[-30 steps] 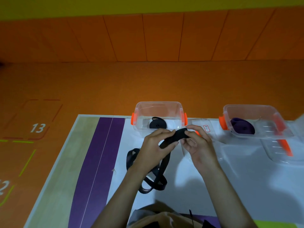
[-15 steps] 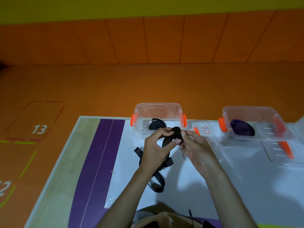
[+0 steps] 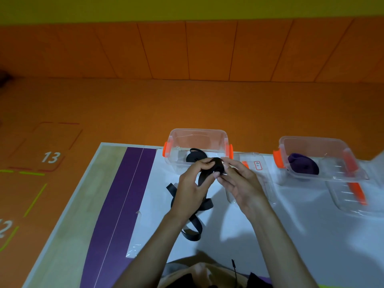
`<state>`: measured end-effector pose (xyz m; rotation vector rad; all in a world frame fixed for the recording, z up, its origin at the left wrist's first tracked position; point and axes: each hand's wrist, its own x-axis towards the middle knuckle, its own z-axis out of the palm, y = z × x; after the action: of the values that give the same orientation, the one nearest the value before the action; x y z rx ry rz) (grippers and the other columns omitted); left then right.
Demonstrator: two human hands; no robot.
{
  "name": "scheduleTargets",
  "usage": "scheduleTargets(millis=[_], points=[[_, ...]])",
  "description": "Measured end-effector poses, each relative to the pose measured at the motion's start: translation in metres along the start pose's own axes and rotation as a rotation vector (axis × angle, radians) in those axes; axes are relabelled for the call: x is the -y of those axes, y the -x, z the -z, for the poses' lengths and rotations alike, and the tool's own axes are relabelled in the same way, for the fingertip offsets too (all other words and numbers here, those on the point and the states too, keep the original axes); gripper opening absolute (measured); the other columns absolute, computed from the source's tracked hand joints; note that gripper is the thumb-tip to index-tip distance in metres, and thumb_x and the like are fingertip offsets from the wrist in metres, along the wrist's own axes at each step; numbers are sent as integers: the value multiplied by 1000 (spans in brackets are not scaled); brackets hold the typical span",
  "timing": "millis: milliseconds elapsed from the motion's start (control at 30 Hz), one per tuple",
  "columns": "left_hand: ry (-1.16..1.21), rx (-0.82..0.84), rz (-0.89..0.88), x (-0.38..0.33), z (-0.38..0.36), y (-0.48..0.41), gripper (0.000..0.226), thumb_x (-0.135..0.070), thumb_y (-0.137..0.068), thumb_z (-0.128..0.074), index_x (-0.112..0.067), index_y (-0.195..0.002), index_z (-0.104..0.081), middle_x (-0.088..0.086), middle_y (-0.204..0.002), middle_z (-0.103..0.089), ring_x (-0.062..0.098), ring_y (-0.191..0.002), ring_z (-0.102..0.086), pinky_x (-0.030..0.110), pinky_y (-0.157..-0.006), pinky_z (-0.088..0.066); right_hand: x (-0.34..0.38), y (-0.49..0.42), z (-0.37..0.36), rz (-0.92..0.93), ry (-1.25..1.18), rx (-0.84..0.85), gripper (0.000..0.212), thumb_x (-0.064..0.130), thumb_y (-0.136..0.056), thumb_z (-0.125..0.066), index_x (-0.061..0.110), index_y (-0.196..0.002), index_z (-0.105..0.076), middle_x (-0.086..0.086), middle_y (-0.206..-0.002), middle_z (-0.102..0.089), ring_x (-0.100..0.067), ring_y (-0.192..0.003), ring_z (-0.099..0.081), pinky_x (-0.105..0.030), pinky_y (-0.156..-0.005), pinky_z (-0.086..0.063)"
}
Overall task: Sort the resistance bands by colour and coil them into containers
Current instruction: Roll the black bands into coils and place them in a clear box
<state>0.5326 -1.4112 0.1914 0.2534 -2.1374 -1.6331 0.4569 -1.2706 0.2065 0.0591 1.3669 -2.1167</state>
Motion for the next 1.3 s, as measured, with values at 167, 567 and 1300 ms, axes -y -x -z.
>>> scheduleTargets(millis=[167,567,1300], points=[[35,-1,19,-1,-4,1,24,-26,-104,-69,-27,-128,-71,-15,-132,-72,13,-131,-64,24,-109,-49,2,2,0,18,-1,41,33,35,-89,-74,19,-118,-80,-10,-120,-79,-26,-108,-78,-24,-85,-61],[78,-37,13,-7,0,-3,20,-27,-103,-69,-43,-113,-70,-13,-126,-73,16,-125,-67,23,-103,-53,9,-6,15,224,257,151,34,12,-88,-86,27,-117,-80,-5,-114,-80,-28,-104,-78,-36,-84,-65],[63,12,52,-17,-3,-14,21,-29,-94,-79,-39,-112,-77,-14,-124,-73,19,-125,-68,37,-96,-55,24,-14,26,343,343,108,36,23,-76,-95,28,-106,-76,1,-110,-77,-19,-94,-77,-36,-78,-66]])
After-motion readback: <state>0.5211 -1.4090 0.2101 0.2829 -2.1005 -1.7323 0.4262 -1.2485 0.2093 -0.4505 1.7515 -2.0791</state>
